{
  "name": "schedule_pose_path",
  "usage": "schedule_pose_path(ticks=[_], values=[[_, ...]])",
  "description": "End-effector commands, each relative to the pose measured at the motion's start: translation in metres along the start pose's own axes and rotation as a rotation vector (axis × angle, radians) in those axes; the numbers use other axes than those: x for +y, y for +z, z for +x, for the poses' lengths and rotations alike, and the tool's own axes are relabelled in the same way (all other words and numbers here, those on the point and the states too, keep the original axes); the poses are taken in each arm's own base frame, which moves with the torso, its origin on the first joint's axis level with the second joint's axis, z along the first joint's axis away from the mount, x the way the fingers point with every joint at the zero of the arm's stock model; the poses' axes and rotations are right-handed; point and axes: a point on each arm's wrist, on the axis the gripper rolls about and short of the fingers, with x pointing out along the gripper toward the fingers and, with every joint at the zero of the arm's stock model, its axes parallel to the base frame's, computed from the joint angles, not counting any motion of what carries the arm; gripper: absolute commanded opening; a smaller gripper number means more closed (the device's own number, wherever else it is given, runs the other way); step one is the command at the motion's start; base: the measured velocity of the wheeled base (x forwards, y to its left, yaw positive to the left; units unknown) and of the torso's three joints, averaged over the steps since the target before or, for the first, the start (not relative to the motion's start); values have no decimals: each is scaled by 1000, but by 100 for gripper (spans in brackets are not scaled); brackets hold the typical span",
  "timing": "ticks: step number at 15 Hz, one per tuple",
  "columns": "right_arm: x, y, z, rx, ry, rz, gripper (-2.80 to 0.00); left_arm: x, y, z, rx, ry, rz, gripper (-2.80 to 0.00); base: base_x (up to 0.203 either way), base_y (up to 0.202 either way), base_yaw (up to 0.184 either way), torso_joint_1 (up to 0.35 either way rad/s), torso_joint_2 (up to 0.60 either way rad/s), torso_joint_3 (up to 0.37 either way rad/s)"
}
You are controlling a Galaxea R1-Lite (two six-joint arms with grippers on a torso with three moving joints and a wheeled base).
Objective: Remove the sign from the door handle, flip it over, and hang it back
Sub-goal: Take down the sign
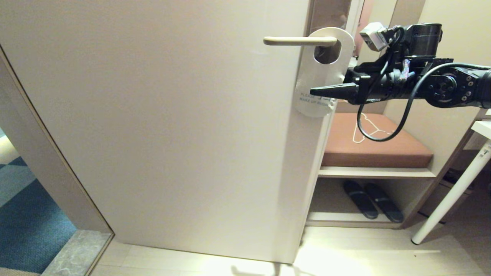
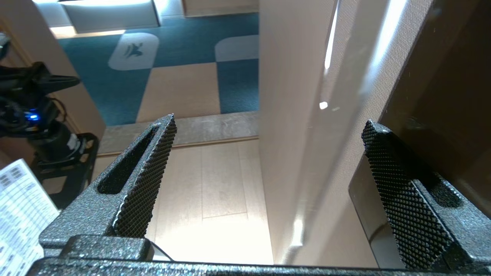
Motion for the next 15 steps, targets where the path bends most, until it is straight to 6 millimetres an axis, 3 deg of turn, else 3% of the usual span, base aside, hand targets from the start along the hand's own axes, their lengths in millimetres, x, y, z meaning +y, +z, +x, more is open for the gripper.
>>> schedule_pose_path(ticks=[1,15], values=[[-1,-2,0,3,-10,4,0,0,0,0,2,0,0,-280,0,0,0,0,0,0],[4,6,-4,6,-92,-8,0,0,0,0,2,0,0,-280,0,0,0,0,0,0]])
